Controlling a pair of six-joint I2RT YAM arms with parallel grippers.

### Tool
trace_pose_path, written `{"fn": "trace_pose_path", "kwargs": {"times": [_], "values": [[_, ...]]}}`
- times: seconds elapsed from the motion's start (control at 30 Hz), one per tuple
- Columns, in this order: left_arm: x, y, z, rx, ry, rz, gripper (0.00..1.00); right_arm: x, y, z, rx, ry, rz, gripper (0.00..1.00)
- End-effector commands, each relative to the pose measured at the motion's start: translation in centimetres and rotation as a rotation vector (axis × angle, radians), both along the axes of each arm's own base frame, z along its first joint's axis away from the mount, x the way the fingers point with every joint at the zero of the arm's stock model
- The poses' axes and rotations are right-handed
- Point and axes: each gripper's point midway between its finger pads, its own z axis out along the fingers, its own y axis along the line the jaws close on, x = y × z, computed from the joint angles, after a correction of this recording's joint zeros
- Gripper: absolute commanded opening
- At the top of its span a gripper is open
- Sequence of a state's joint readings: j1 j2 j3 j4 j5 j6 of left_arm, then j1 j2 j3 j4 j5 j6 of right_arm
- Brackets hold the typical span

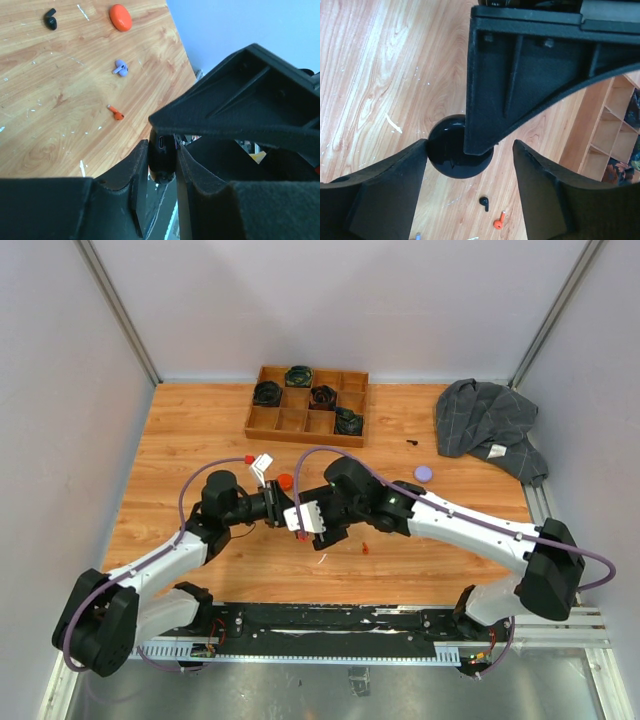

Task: Insert the wireless bluetooth earbuds into the charging case
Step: Pick up the charging case at the center of the board.

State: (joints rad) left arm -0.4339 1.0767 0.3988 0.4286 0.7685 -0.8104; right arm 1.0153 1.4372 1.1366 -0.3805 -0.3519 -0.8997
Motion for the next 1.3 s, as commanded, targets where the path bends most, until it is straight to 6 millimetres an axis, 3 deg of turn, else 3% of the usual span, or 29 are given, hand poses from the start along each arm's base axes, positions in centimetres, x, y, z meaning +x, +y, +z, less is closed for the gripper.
{"fn": "trace_pose_path", "kwargs": {"times": [0.0,0.33,0.5,0.83,1.07,1.27], "values": [[-0.1,-0.1,1.1,-0.045,-0.040,0.017,0.01,0.5,0.2,2.1,0.084,-0.083,-0.029,0.72],[1.7,1.6,3.1,-0.100,-0.144,0.219,0.00,0.1,-1.5,5.6,0.334,0.120,-0.201,0.77],[2.3,3.2,5.6,-0.203,-0.207,0.353,0.00,0.2,-1.9,7.1,0.529,0.298,-0.346,0.77],[2.1,6.3,10.2,-0.390,-0.295,0.526,0.00,1.4,-1.1,10.7,0.888,0.579,-0.534,0.74],[1.6,7.5,11.3,-0.475,-0.293,0.575,0.00,1.4,0.1,12.6,1.021,0.746,-0.534,0.72],[1.4,7.2,11.8,-0.507,-0.281,0.560,0.00,1.7,1.6,12.9,1.056,0.862,-0.525,0.69]]}}
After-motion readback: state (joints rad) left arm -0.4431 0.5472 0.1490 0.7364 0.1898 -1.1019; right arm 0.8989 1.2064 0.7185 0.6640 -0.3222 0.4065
